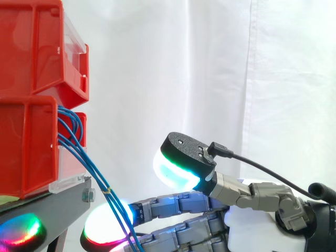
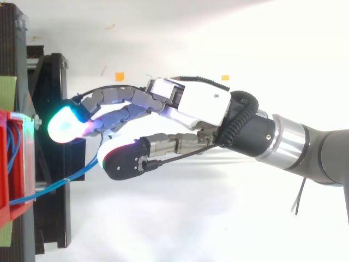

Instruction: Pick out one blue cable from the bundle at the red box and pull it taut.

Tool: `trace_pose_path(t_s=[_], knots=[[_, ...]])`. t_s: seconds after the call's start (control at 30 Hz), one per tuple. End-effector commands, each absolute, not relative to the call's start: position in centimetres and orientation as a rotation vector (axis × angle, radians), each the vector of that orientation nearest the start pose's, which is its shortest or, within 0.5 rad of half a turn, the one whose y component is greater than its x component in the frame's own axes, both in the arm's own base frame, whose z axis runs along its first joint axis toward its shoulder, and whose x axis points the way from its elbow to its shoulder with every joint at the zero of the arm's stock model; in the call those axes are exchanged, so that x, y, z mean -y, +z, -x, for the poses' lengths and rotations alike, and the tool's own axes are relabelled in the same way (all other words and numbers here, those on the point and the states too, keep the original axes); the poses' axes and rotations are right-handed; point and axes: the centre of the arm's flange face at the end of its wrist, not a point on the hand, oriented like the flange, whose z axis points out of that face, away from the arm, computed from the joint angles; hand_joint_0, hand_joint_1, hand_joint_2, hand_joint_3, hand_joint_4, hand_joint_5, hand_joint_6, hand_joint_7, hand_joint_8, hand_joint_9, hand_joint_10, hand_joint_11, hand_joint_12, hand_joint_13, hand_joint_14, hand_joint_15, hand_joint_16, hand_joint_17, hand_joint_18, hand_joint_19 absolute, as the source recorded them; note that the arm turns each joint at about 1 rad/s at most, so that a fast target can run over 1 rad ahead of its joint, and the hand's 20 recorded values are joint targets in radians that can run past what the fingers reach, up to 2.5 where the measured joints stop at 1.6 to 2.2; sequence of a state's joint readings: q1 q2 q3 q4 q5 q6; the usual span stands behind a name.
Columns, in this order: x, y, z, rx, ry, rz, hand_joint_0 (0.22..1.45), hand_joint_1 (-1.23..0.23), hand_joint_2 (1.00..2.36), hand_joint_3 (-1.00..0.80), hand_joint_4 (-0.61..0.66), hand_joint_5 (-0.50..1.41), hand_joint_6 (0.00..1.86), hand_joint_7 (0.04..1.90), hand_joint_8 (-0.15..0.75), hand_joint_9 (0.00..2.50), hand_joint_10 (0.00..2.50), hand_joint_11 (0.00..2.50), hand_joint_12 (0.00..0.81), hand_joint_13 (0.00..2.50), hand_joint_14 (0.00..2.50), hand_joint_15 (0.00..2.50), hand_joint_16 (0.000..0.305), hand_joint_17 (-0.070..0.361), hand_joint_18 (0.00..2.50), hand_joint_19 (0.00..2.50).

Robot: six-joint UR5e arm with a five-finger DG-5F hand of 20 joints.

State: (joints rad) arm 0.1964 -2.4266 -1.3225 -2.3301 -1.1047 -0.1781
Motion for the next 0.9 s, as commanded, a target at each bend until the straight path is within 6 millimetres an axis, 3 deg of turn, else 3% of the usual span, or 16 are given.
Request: trace_pose_path(t_s=[0.0,0.07,0.2,0.43,0.67,0.8,0.87], knots=[[2.6,14.0,-77.2,-0.927,1.018,-1.111,0.53,-0.54,1.0,-0.5,0.27,-0.22,0.5,0.65,0.389,0.8,0.0,0.03,0.484,0.54,0.01,0.21,0.071,0.161,0.37,0.48],[2.5,14.1,-77.3,-0.93,1.029,-1.1,0.52,-0.54,1.0,-0.5,0.27,-0.22,0.5,0.64,0.39,0.8,0.0,0.0,0.467,0.37,0.0,0.13,0.072,0.161,0.14,0.4],[2.6,14.1,-77.4,-0.928,1.033,-1.099,0.51,-0.54,1.0,-0.5,0.25,-0.22,0.5,0.63,0.373,0.81,0.0,0.0,0.456,0.29,0.0,0.07,0.072,0.161,0.0,0.32],[4.3,14.1,-77.3,-0.922,1.019,-1.099,0.5,-0.55,1.0,-0.5,0.24,-0.22,0.5,0.63,0.294,0.79,0.0,0.0,0.473,0.29,0.0,0.07,0.076,0.17,0.0,0.31],[5.6,14.2,-77.3,-0.938,1.022,-1.077,0.5,-0.55,1.0,-0.5,0.23,-0.22,0.5,0.63,0.309,0.76,0.0,0.0,0.469,0.35,0.0,0.11,0.075,0.169,0.08,0.37],[5.5,14.5,-77.5,-0.924,1.029,-1.059,0.5,-0.54,1.0,-0.5,0.24,-0.22,0.5,0.64,0.319,0.76,0.0,0.0,0.469,0.37,0.0,0.12,0.075,0.169,0.12,0.4],[5.1,13.4,-77.7,-0.921,1.045,-1.049,0.5,-0.55,1.0,-0.5,0.24,-0.22,0.5,0.64,0.317,0.76,0.0,0.0,0.471,0.39,0.01,0.14,0.075,0.169,0.14,0.4]])
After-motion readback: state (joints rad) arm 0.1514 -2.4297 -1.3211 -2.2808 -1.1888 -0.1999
